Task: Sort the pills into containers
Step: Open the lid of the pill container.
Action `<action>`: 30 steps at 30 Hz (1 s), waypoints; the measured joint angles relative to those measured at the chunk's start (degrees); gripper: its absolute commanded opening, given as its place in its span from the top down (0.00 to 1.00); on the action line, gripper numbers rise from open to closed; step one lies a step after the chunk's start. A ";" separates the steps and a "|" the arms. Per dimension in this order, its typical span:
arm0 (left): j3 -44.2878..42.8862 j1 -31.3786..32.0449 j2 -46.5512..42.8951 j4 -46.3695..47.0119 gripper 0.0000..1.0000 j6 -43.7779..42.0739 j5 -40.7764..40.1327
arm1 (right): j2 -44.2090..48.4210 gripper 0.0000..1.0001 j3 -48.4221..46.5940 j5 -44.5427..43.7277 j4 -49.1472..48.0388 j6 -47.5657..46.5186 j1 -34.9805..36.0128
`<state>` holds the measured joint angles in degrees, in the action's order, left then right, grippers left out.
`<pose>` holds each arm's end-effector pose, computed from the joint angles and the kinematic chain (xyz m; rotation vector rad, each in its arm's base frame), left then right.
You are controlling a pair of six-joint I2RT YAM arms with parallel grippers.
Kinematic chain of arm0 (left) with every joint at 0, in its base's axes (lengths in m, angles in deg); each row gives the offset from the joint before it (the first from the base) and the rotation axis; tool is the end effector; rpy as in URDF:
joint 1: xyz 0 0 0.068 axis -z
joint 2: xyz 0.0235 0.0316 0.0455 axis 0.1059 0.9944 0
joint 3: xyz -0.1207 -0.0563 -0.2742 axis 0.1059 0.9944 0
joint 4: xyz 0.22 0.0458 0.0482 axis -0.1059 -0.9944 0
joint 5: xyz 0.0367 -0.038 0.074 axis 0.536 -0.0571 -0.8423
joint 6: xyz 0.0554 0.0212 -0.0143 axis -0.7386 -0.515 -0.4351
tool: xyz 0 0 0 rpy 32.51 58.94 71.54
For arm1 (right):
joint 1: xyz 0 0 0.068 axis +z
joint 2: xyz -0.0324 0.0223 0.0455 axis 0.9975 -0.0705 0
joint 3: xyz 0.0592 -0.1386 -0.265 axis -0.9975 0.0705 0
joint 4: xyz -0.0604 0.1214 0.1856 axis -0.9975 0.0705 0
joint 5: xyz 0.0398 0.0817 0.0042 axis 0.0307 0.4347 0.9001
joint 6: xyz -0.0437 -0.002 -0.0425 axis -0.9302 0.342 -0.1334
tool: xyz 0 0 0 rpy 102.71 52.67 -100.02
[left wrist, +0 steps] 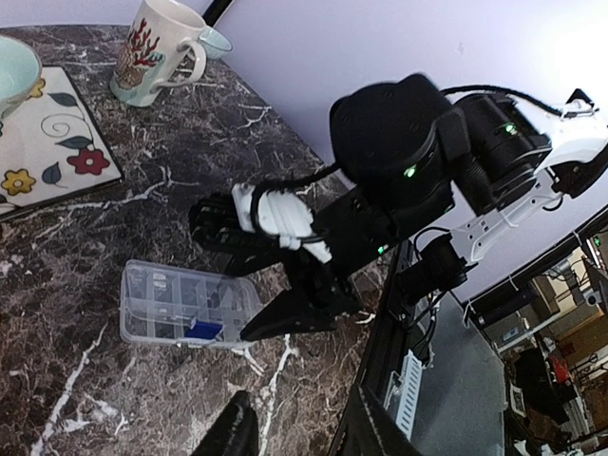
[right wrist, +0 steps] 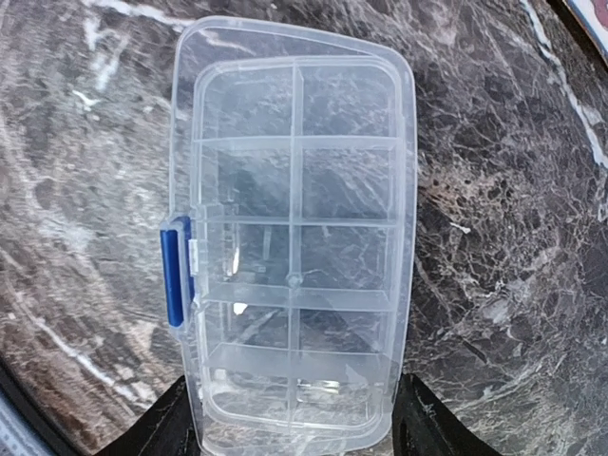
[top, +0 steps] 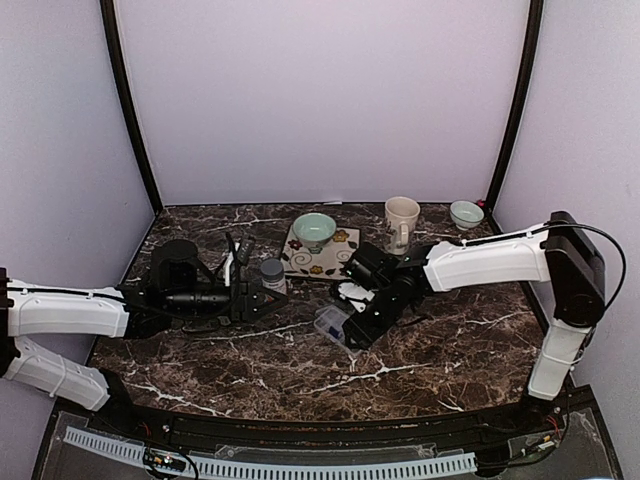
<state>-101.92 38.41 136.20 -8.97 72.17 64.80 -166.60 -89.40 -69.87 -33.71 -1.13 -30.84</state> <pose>0.1478 -0.1757 0.2886 0.5882 1.8739 -1.3844 0.1919 0.2784 0.2176 -1.0822 2.6278 0.3298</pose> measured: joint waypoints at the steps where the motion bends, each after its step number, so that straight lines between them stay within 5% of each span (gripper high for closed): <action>1: 0.00 0.57 0.70 -0.35 0.64 -0.33 -0.26 | 0.55 0.42 0.02 0.92 -0.04 0.00 -0.24; 24: -4.20 6.88 17.29 -1.44 0.64 -3.37 -7.80 | 3.93 0.45 4.46 16.61 -4.20 -0.81 -6.60; 30: -5.16 6.97 20.04 -1.92 0.64 -3.37 -10.19 | 4.42 0.36 4.46 17.09 -4.61 -0.76 -6.91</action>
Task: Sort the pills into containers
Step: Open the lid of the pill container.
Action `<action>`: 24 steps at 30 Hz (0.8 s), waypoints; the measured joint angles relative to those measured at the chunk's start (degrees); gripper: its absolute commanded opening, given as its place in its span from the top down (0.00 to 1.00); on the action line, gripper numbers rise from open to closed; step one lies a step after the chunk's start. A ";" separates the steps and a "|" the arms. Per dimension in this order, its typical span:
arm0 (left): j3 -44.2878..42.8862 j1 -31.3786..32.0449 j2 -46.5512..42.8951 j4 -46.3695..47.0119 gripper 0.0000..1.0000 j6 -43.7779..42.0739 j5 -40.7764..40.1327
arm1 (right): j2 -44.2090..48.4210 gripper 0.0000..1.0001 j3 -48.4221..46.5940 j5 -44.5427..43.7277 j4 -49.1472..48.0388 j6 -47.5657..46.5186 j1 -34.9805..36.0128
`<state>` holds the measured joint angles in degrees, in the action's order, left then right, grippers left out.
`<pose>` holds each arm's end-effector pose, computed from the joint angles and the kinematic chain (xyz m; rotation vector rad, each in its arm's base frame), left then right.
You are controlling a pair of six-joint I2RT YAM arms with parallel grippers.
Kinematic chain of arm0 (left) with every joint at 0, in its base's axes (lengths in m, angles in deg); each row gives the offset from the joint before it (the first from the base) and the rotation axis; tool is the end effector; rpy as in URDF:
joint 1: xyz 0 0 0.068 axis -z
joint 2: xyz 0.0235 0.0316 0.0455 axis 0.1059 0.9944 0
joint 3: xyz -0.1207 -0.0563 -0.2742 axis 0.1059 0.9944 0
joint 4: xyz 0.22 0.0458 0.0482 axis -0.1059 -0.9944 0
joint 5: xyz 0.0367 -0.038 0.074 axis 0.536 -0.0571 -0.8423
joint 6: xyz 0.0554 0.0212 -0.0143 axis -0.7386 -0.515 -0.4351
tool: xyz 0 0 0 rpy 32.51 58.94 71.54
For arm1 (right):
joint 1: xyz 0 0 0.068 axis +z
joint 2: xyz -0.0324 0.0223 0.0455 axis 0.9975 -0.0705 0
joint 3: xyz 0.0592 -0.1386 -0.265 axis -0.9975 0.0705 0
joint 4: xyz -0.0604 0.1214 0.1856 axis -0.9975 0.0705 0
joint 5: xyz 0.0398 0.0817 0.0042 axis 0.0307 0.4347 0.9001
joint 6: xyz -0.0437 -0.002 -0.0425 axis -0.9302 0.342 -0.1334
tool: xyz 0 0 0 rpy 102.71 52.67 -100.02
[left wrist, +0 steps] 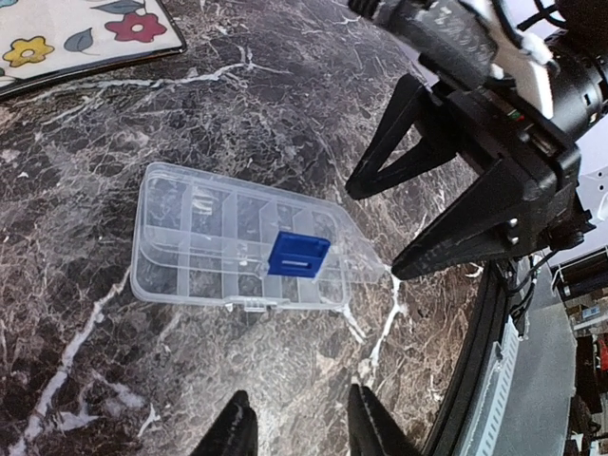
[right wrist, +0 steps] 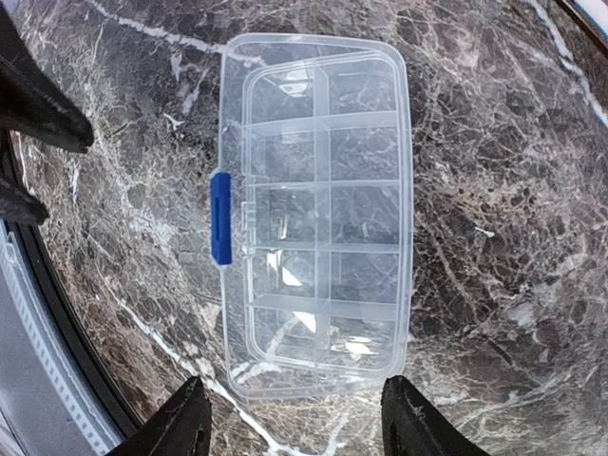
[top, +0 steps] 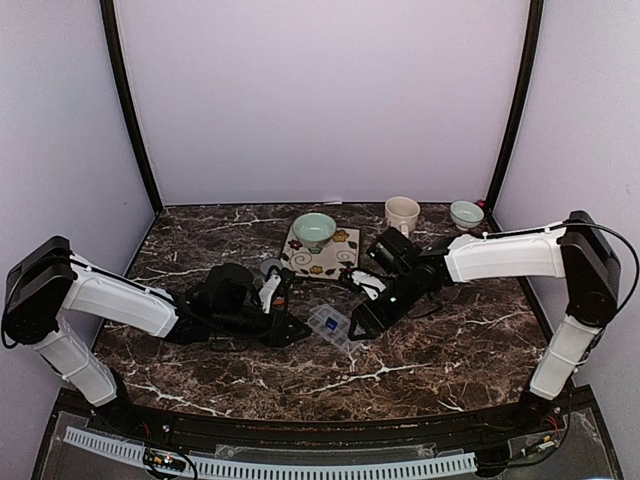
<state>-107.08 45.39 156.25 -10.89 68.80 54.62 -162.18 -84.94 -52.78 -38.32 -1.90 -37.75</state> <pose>0.1722 -0.2392 0.2260 0.6314 2.1618 -1.1652 0.2042 0.2511 0.2280 -1.0284 2.6385 0.7307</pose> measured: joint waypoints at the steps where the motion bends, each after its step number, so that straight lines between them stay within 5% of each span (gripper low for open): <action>1: -0.02 0.00 0.26 -0.11 0.64 0.00 -0.31 | 0.37 0.34 0.00 -0.44 0.00 -0.11 0.07; 24: -1.95 0.20 6.01 -0.57 0.64 0.02 -3.98 | -4.04 0.27 -6.99 -21.46 2.40 -1.60 9.92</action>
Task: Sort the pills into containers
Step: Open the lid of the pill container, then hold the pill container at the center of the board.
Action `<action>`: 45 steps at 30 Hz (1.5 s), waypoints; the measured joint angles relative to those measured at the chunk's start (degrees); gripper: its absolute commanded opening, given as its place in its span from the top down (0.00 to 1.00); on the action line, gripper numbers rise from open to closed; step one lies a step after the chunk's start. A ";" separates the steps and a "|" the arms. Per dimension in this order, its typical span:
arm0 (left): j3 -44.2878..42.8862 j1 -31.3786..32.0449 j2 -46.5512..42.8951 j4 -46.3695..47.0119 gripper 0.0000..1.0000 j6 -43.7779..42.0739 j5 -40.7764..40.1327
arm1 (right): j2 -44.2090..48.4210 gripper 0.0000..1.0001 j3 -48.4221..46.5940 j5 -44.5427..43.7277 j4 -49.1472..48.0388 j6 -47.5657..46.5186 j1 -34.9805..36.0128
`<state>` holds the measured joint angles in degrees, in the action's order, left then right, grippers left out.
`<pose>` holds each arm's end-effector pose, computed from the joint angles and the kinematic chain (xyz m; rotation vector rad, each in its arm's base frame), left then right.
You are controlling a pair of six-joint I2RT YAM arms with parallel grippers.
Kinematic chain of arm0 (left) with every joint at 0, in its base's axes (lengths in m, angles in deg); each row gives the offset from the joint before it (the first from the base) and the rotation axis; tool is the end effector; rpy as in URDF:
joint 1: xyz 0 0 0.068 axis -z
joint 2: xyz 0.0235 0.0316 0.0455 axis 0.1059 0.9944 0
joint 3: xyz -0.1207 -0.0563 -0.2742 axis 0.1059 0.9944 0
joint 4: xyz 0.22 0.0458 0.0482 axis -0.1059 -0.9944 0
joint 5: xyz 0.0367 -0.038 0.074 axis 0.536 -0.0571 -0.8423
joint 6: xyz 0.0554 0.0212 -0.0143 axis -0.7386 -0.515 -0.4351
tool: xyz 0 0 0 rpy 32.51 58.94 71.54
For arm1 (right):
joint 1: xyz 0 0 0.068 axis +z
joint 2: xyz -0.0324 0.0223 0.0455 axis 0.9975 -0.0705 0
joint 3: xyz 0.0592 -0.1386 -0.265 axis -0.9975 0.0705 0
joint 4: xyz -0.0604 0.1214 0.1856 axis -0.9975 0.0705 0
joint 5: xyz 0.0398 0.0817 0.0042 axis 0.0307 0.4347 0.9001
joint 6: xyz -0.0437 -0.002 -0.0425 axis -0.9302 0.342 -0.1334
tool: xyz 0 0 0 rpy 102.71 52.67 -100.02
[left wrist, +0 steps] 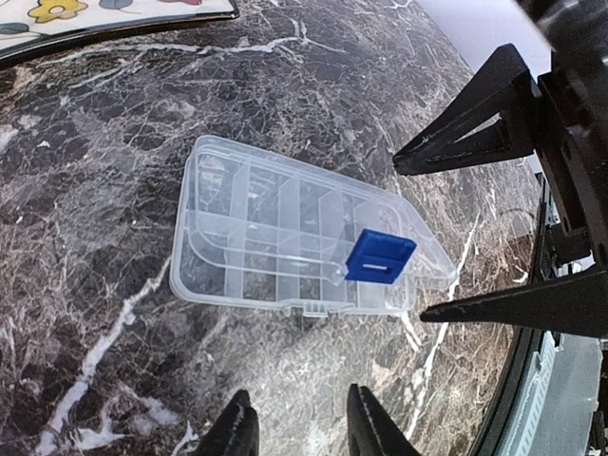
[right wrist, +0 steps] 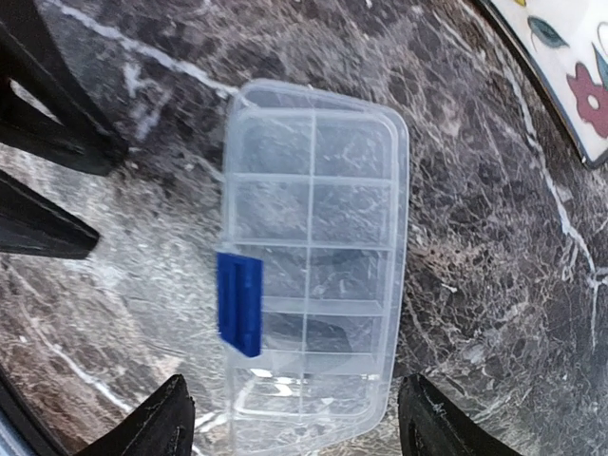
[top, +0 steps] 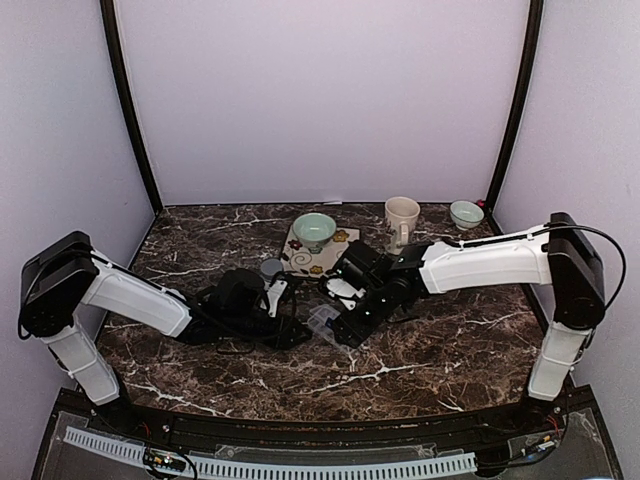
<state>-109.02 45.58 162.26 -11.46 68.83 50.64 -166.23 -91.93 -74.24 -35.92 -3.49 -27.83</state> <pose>0.1846 -0.2516 0.2041 0.5907 2.2441 -1.0610 0.1860 0.2959 0.2328 -1.1374 2.4818 0.3016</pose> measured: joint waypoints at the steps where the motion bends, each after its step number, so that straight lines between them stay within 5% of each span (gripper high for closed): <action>1: -0.04 0.00 0.13 0.00 0.64 0.00 -0.07 | -0.33 0.27 0.00 -0.57 0.17 -0.02 0.02; 7: -0.09 0.00 0.63 0.02 0.64 0.02 -0.46 | -2.51 0.31 0.00 -3.39 1.09 -0.26 0.13; 22: -3.30 0.00 4.15 -0.26 0.61 0.48 -2.10 | -3.23 0.60 -0.98 -5.33 1.38 -1.53 0.24; 45: -9.46 0.00 8.59 -2.38 0.57 1.55 -6.64 | -2.58 0.75 -2.62 -6.38 3.08 -2.58 0.22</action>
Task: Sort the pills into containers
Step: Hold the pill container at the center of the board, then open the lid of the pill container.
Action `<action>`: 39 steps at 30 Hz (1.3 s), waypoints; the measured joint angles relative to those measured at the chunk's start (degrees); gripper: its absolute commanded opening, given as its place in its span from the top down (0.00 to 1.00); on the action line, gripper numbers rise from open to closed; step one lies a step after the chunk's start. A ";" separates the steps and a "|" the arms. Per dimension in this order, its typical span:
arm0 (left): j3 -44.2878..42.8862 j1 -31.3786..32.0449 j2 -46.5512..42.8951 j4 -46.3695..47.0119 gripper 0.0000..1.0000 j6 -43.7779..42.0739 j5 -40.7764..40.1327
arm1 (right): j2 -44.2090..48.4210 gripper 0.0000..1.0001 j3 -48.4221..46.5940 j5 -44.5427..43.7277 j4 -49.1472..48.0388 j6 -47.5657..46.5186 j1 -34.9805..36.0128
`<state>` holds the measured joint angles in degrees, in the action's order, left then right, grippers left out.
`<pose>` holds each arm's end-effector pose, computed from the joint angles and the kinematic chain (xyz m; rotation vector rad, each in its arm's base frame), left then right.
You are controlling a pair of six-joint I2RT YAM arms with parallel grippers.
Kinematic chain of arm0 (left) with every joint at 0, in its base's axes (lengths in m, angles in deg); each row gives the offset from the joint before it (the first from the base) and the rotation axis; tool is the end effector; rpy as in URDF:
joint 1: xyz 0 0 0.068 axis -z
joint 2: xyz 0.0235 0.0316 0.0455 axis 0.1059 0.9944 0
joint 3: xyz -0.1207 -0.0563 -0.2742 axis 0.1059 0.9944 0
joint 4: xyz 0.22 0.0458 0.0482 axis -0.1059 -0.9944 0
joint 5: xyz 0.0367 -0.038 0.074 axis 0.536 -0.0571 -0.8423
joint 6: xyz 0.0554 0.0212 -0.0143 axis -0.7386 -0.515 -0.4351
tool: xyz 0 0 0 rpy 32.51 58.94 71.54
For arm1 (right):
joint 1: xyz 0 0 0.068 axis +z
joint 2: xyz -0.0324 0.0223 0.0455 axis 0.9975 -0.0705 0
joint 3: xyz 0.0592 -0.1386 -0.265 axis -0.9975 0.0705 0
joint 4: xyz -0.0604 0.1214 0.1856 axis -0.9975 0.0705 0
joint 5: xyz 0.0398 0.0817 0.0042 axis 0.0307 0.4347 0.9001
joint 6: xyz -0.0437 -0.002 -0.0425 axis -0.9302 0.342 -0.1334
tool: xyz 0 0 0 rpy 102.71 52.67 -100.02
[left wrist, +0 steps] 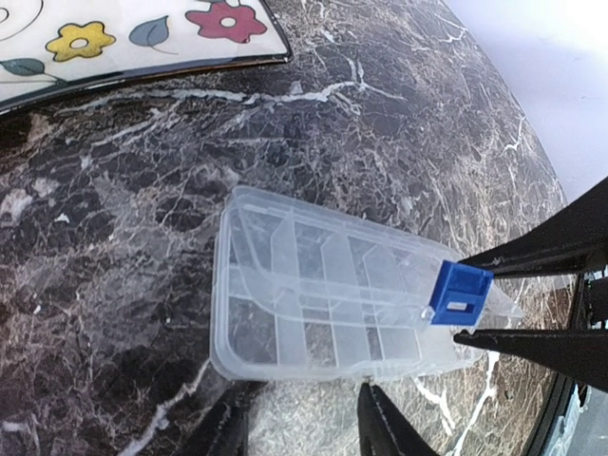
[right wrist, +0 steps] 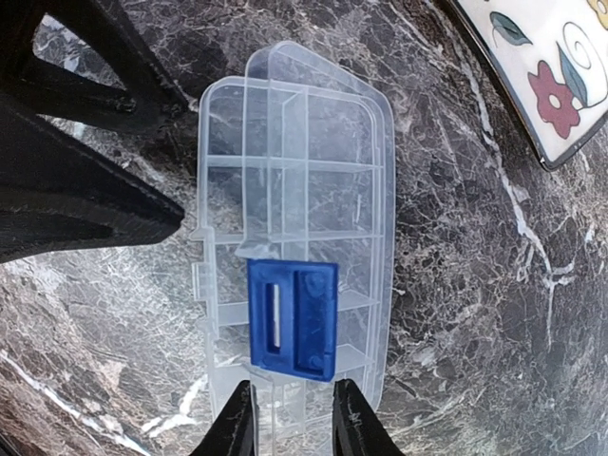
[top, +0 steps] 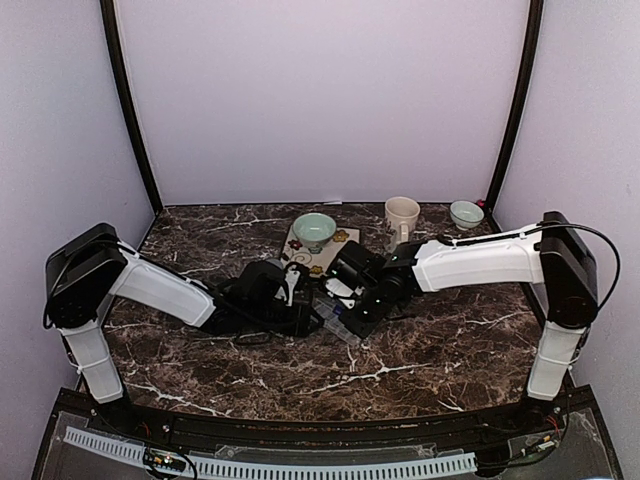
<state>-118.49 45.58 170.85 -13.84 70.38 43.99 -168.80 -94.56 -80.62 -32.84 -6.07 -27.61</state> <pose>0.2168 -0.2839 0.1964 0.4847 2.2702 -0.9460 0.1928 0.3000 0.2276 -1.1694 2.4621 0.1210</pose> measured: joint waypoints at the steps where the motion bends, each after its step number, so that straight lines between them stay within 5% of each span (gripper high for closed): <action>1: -0.24 0.00 0.09 -0.04 0.57 0.02 -0.15 | 0.11 0.75 -0.02 0.00 0.09 0.00 0.00; 39: -5.22 0.00 4.48 -5.40 0.58 0.63 -2.32 | 4.81 0.77 0.94 8.39 0.70 0.07 -6.08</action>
<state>-123.71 45.58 175.33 -19.24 71.01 41.68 -164.00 -93.62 -72.23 -32.14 -6.01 -33.69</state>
